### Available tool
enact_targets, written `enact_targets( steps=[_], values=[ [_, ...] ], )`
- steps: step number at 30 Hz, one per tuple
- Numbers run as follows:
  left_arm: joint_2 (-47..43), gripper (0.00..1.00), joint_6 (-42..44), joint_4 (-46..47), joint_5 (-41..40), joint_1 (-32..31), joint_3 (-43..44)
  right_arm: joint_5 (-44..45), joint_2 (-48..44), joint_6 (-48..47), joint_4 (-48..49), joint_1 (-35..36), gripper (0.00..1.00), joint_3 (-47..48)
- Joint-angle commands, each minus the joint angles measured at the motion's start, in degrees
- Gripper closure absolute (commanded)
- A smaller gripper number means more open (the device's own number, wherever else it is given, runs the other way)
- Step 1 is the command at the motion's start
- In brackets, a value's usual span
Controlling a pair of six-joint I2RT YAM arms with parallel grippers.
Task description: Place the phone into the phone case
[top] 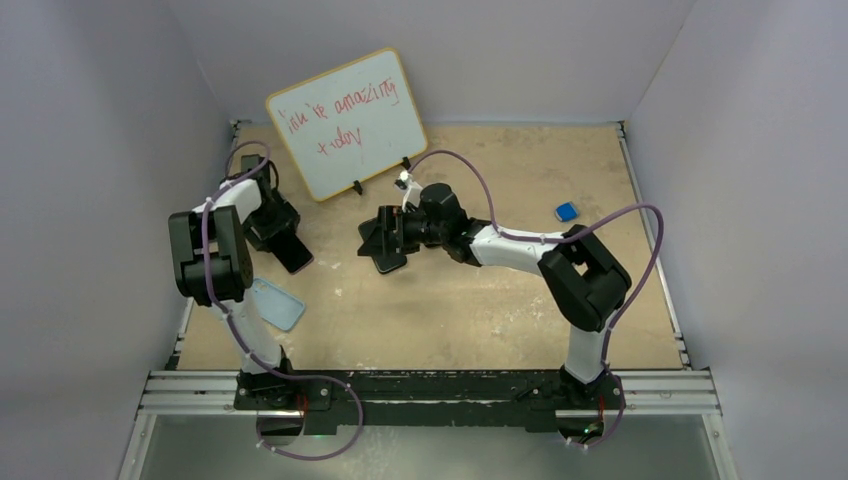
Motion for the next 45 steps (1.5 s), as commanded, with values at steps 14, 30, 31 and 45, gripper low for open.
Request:
enact_targets(
  steps=[14, 30, 31, 45],
  values=[
    [-0.1, 0.45, 4.2, 6.4, 15.4, -12.8, -9.8, 1.7, -2.6, 7.6, 5.8, 0.0, 0.01, -6.4],
    [-14.3, 0.56, 5.5, 15.9, 27.6, -13.9, -27.0, 9.5, -1.5, 10.4, 10.7, 5.8, 0.09, -8.3],
    [-14.9, 0.56, 5.6, 16.3, 28.5, -13.9, -27.7, 9.3, -0.8, 10.0, 11.4, 6.0, 0.12, -7.9],
    [-18.4, 0.56, 7.4, 15.2, 32.0, -13.9, -29.3, 14.7, 9.0, 13.4, 10.7, 7.9, 0.47, -1.0]
  ],
)
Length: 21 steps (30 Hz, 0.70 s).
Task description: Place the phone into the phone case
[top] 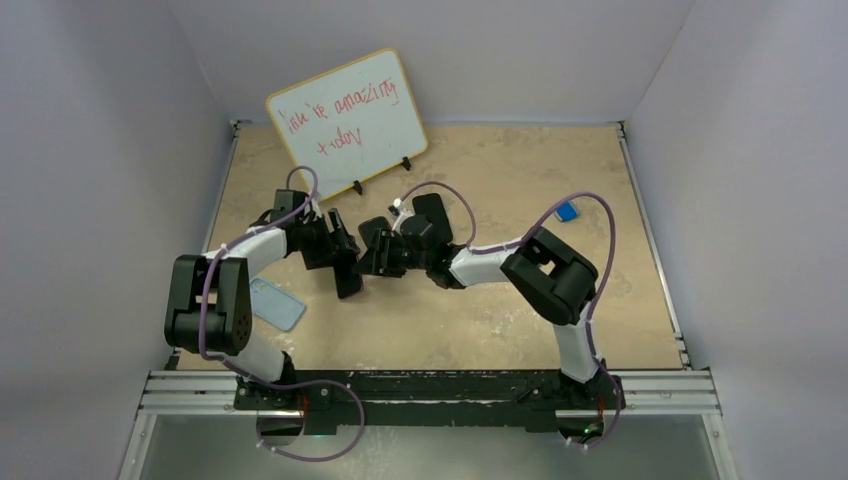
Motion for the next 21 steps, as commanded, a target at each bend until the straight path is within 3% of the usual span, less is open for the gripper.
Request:
enact_targets(
  steps=[1, 5, 8, 14, 21],
  values=[
    [0.8, 0.56, 0.5, -4.6, 2.2, -0.5, -3.6, 2.6, 1.9, 0.6, -0.4, 1.3, 0.47, 3.5],
    [1.0, 0.57, -0.4, -3.3, 3.3, -0.5, -4.7, 2.9, 3.8, 0.1, -2.1, 1.7, 0.49, 5.5],
    [0.6, 0.57, -0.6, -3.2, 3.2, -0.4, -5.0, 2.3, 4.8, 0.2, -2.0, 1.9, 0.58, 6.1],
    [-2.0, 0.54, -0.9, -5.6, 0.7, -0.4, -3.7, 1.5, 4.5, 0.6, 0.0, 1.8, 1.0, 5.0],
    [-9.9, 0.38, -2.4, -13.2, -6.5, -0.4, 1.0, 0.3, 1.2, 0.5, 1.5, 1.8, 1.0, 2.6]
  ],
)
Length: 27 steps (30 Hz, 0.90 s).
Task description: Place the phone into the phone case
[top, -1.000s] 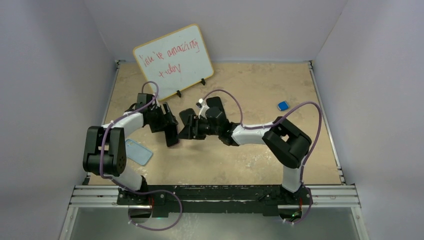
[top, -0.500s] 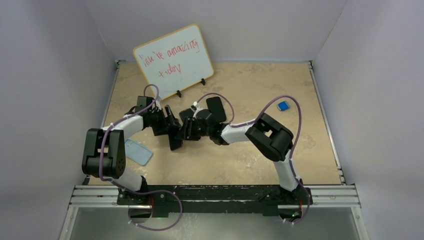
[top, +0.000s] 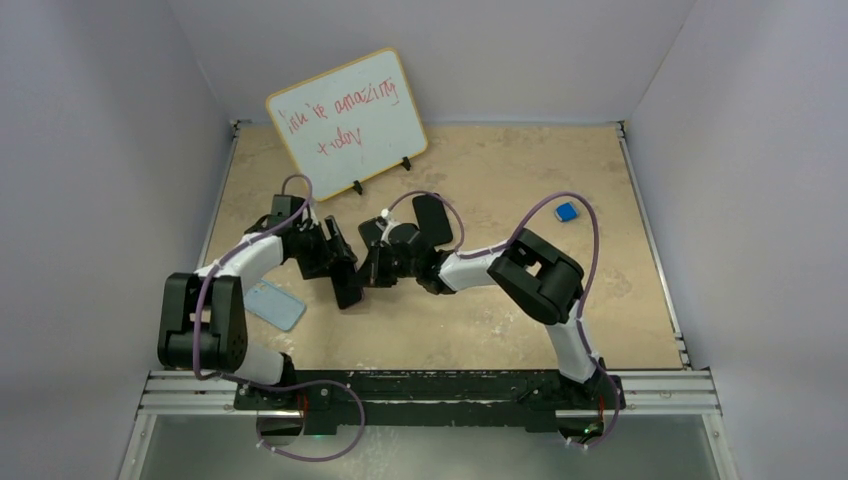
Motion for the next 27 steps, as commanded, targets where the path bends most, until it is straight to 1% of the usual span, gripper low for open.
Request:
enact_targets(
  steps=[1, 3, 5, 8, 10, 13, 17, 21, 24, 27],
  values=[
    [-7.7, 0.33, -1.3, -9.6, -6.7, -0.2, 3.6, 0.3, -4.5, -1.3, 4.1, -0.3, 1.0, -1.4],
    [-10.8, 0.24, -2.0, -11.0, -7.5, -0.2, 4.4, 0.2, -5.3, -1.4, 4.7, -0.3, 1.0, -2.2],
    [-13.4, 0.19, -2.6, -13.1, -8.3, -0.2, 5.5, 0.4, -6.1, -2.0, 5.2, -0.3, 1.0, -2.8],
    [-16.6, 0.18, -3.1, -16.4, -11.4, -0.2, 7.6, -0.4, -6.6, -2.5, 5.2, -0.3, 1.0, -3.1],
    [-18.4, 0.19, -3.8, -18.1, -14.5, -0.2, 8.5, -0.7, -7.0, -3.1, 5.3, -0.3, 1.0, -3.2],
    [-20.9, 0.2, -4.2, -19.2, -16.9, -0.2, 9.3, -0.4, -8.2, -3.5, 6.2, -0.3, 1.0, -4.3],
    [-22.5, 0.25, -8.1, -21.7, -24.7, 0.2, 9.2, -1.1, -11.3, -3.8, 6.2, -0.3, 1.0, -6.2],
    [-22.6, 0.34, -10.2, -24.2, -30.7, 3.3, 8.6, 0.1, -16.2, -6.4, 5.4, -0.3, 1.0, -8.3],
    [-23.1, 0.43, -10.8, -22.6, -33.3, 6.5, 5.8, 0.4, -19.2, -7.2, 3.5, -0.3, 1.0, -9.2],
    [-22.3, 0.48, -10.7, -20.0, -35.7, 7.7, 2.3, 0.3, -22.0, -7.5, 2.8, -0.3, 1.0, -10.5]
  ],
)
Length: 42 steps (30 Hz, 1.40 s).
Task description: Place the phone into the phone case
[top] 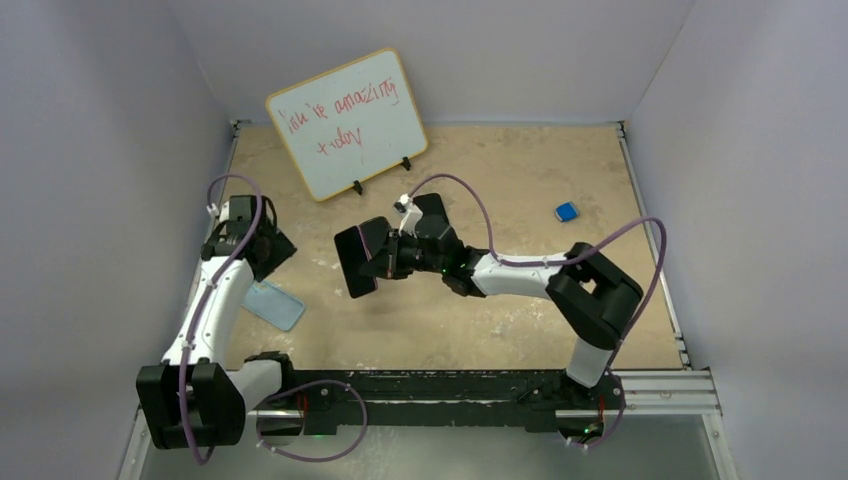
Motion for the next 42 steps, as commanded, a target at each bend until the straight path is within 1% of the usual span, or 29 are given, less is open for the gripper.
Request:
enact_targets(
  steps=[1, 5, 11, 16, 22, 24, 26, 27, 32, 37, 39, 42],
  values=[
    [0.8, 0.5, -1.6, 2.8, -6.3, 2.1, -4.9, 0.7, -6.1, -2.3, 2.1, 0.0, 1.0, -1.3],
    [4.2, 0.55, -1.8, 4.8, -5.3, 2.4, -7.4, 1.8, -9.1, -3.5, 0.8, 0.0, 1.0, -2.7],
    [6.4, 0.6, -3.2, 8.1, -4.4, 2.6, -10.7, 3.1, -12.0, -4.7, -0.9, 0.0, 1.0, -3.9],
    [8.5, 0.62, -3.0, 8.2, -5.1, 2.6, -11.2, 3.8, -13.1, -4.9, -1.5, 0.0, 1.0, -4.2],
    [9.0, 0.64, -3.4, 9.4, -5.9, 2.6, -12.9, 3.9, -13.1, -4.9, -1.2, 0.0, 1.0, -4.3],
    [9.8, 0.7, -3.2, 9.6, -5.7, 2.6, -12.9, 3.9, -13.3, -4.9, -1.4, 0.0, 1.0, -4.4],
    [10.4, 0.79, -2.4, 9.9, -5.4, 2.6, -12.8, 3.9, -13.7, -5.0, -1.5, 0.0, 1.0, -4.6],
    [10.6, 0.81, -1.9, 10.0, -5.1, 2.6, -12.8, 4.0, -13.9, -5.0, -1.7, 0.0, 1.0, -4.7],
    [11.3, 0.83, -0.4, 11.0, -2.9, 2.6, -12.8, 5.4, -16.2, -5.5, -2.4, 0.0, 1.0, -6.0],
    [12.4, 0.81, -0.1, 12.7, -0.9, 2.6, -13.6, 6.6, -18.1, -5.6, -2.8, 0.0, 1.0, -7.0],
    [12.8, 0.84, 0.2, 12.8, 0.1, 2.6, -13.6, 7.0, -18.7, -5.7, -3.3, 0.0, 1.0, -7.0],
    [12.3, 0.94, 1.2, 13.1, 1.9, 2.6, -13.7, 7.7, -19.9, -5.9, -4.2, 0.0, 1.0, -7.1]
  ],
)
